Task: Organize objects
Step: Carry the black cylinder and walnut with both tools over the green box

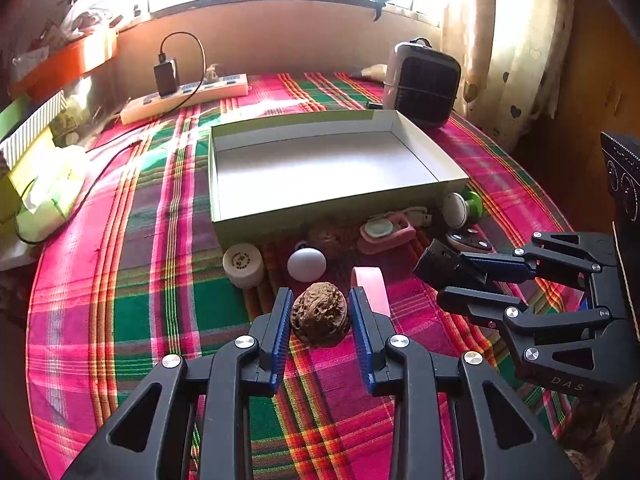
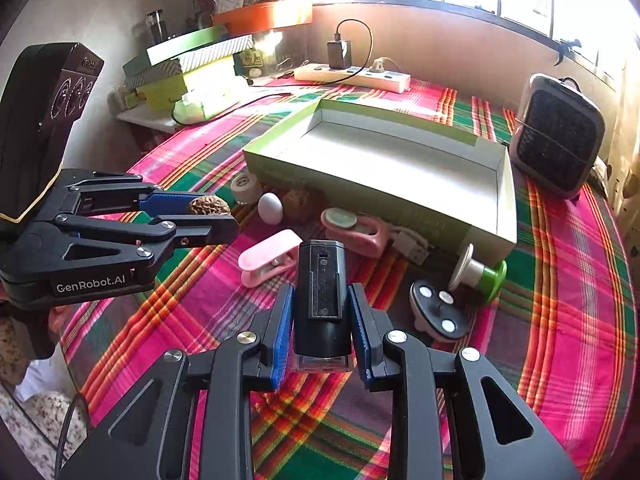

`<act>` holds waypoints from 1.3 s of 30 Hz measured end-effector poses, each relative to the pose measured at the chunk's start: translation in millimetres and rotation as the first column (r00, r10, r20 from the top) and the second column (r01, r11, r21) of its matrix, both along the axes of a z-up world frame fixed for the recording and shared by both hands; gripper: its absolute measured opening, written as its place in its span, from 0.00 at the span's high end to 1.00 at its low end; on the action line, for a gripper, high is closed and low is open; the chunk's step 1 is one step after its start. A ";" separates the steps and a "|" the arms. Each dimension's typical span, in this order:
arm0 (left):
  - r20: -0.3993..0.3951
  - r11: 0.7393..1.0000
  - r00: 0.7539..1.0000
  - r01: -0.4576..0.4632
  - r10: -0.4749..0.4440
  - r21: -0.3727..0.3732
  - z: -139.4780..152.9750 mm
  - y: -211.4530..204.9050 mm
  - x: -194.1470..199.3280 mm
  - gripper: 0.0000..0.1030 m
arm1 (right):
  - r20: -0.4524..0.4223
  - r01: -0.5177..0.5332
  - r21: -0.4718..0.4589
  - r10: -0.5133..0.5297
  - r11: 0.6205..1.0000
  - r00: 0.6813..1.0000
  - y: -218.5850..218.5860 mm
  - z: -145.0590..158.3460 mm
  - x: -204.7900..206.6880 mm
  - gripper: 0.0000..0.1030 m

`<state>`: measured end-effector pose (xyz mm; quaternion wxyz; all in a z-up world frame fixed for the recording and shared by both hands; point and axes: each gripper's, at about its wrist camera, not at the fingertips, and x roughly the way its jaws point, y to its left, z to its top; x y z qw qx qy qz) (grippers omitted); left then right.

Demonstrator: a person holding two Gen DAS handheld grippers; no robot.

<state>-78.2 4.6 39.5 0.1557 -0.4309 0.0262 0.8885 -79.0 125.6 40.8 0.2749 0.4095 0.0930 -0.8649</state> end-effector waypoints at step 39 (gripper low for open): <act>0.023 0.999 0.999 -0.043 0.042 0.014 0.5 3.6 -164.7 0.74 | 0.069 0.199 0.053 -0.202 0.979 0.977 -1.7 8.8 -166.2 0.72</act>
